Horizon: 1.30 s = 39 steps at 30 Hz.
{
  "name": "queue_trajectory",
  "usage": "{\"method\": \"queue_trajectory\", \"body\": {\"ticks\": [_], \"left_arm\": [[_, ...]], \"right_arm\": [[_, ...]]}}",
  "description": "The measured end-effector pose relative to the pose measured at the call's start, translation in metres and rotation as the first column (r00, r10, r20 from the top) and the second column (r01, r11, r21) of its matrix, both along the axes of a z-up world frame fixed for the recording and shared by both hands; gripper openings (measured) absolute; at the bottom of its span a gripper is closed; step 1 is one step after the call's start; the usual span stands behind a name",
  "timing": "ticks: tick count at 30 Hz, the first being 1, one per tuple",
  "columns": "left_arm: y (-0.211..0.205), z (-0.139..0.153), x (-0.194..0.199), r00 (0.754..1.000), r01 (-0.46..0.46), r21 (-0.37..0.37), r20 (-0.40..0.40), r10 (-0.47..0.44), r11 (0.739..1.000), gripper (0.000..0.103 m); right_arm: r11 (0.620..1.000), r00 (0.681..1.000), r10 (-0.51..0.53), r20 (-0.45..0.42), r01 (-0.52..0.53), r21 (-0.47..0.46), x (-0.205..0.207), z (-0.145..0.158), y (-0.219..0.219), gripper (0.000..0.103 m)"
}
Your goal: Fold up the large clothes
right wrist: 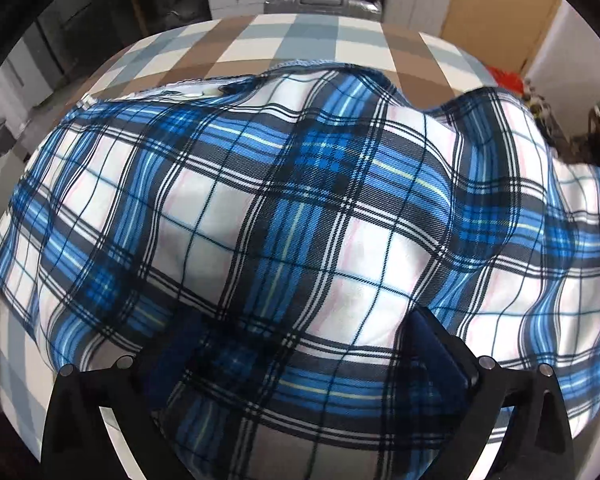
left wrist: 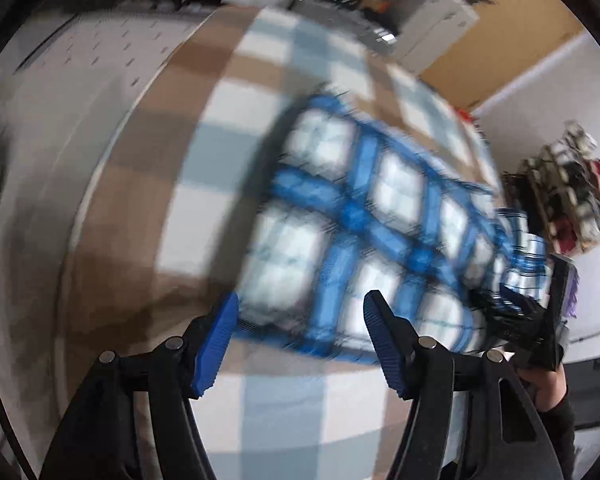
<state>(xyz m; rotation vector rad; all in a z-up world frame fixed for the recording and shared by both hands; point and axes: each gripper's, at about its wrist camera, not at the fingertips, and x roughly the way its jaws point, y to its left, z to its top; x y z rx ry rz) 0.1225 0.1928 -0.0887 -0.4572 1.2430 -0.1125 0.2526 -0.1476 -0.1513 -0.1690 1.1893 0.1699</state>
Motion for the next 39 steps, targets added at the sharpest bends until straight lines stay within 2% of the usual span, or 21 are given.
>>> {"method": "queue_trajectory", "body": {"ticks": [4, 5, 6, 7, 9, 11, 12, 13, 14, 15, 17, 19, 21, 22, 24, 26, 30, 34, 35, 36, 39], "left_arm": [[-0.001, -0.027, -0.003, 0.995, -0.043, -0.150, -0.092, 0.030, 0.988, 0.066], [-0.001, -0.036, -0.002, 0.993, -0.056, -0.208, -0.110, 0.033, 0.977, 0.069], [0.001, -0.037, -0.002, 0.995, -0.079, -0.256, -0.083, 0.059, 0.963, 0.075], [0.001, -0.034, -0.002, 0.995, -0.095, -0.290, -0.063, 0.079, 0.952, 0.076], [-0.001, -0.042, 0.010, 0.993, -0.112, -0.398, -0.065, 0.094, 0.910, 0.076], [-0.007, -0.051, 0.021, 0.990, -0.142, -0.432, -0.064, 0.127, 0.891, 0.074], [-0.011, -0.051, 0.027, 0.988, -0.156, -0.426, -0.050, 0.149, 0.891, 0.072], [-0.015, -0.052, 0.028, 0.988, -0.151, -0.409, -0.045, 0.146, 0.900, 0.031], [-0.025, -0.056, 0.033, 0.993, -0.114, -0.388, -0.052, 0.102, 0.915, 0.003], [-0.034, -0.059, 0.035, 0.997, -0.078, -0.383, -0.042, 0.067, 0.920, 0.003], [-0.039, -0.055, 0.031, 0.998, -0.061, -0.313, -0.002, 0.064, 0.948, 0.002], [-0.037, -0.047, 0.027, 0.996, -0.066, -0.274, 0.035, 0.079, 0.960, 0.002], [-0.032, -0.043, 0.022, 0.994, -0.081, -0.240, 0.048, 0.095, 0.967, 0.002], [-0.030, -0.041, 0.019, 0.995, -0.070, -0.235, 0.048, 0.084, 0.970, 0.002], [-0.026, -0.044, 0.008, 0.999, -0.044, -0.239, 0.004, 0.046, 0.970, 0.001], [-0.026, -0.048, -0.004, 1.000, -0.026, -0.269, -0.004, 0.025, 0.963, 0.001], [-0.019, -0.040, -0.045, 1.000, -0.023, -0.248, 0.004, 0.025, 0.968, 0.001], [-0.020, -0.025, -0.082, 1.000, -0.025, -0.131, 0.003, 0.025, 0.991, 0.003], [-0.021, -0.023, -0.088, 1.000, -0.030, -0.086, -0.005, 0.030, 0.996, 0.007], [-0.023, -0.022, -0.093, 0.999, -0.035, -0.034, -0.020, 0.034, 0.999, 0.010], [-0.040, -0.012, -0.099, 1.000, -0.025, 0.036, -0.004, 0.025, 0.999, 0.013]], "right_arm": [[1.000, 1.000, -0.022, 0.012, 0.022, -0.004, -0.005, -0.002, -0.001, 0.103], [1.000, 1.000, -0.026, 0.013, 0.026, -0.003, -0.006, -0.003, -0.001, 0.103], [1.000, 0.999, -0.028, 0.016, 0.028, -0.005, -0.007, -0.003, -0.001, 0.103], [1.000, 0.999, -0.030, 0.018, 0.030, -0.008, -0.012, -0.003, 0.001, 0.103], [0.999, 0.999, -0.033, 0.020, 0.033, -0.008, -0.014, 0.002, 0.001, 0.103], [0.999, 0.999, -0.040, 0.026, 0.040, -0.013, -0.016, 0.003, 0.003, 0.103], [0.999, 0.999, -0.045, 0.029, 0.045, -0.017, -0.017, 0.004, 0.004, 0.103], [0.999, 0.998, -0.046, 0.034, 0.047, -0.023, -0.018, 0.009, 0.004, 0.103], [0.998, 0.998, -0.049, 0.048, 0.051, -0.046, -0.019, 0.011, 0.006, 0.103], [0.993, 0.995, -0.056, 0.083, 0.064, -0.097, -0.020, 0.016, 0.009, 0.103], [0.987, 0.989, -0.027, 0.146, 0.049, -0.152, -0.022, 0.031, 0.017, 0.103], [0.994, 0.980, -0.014, 0.198, 0.036, -0.106, -0.021, 0.046, 0.022, 0.103], [0.999, 0.989, 0.006, 0.145, -0.001, -0.033, -0.016, 0.043, 0.025, 0.103], [0.999, 0.997, 0.025, 0.074, -0.023, -0.028, -0.012, 0.032, 0.032, 0.101], [0.997, 0.998, 0.063, -0.004, -0.063, -0.049, -0.015, 0.014, 0.042, 0.100], [0.994, 0.995, 0.096, 0.030, -0.094, -0.060, -0.030, 0.017, 0.050, 0.100], [0.982, 0.982, 0.190, -0.005, -0.190, -0.017, -0.067, 0.015, 0.069, 0.101], [0.970, 0.970, 0.242, -0.036, -0.241, 0.012, -0.109, 0.016, 0.091, 0.102], [0.969, 0.968, 0.247, -0.036, -0.247, 0.014, -0.117, 0.016, 0.095, 0.102], [0.967, 0.967, 0.253, -0.037, -0.252, 0.027, -0.127, 0.017, 0.101, 0.103], [0.957, 0.960, 0.278, -0.034, -0.274, 0.095, -0.147, 0.028, 0.105, 0.103]]}}
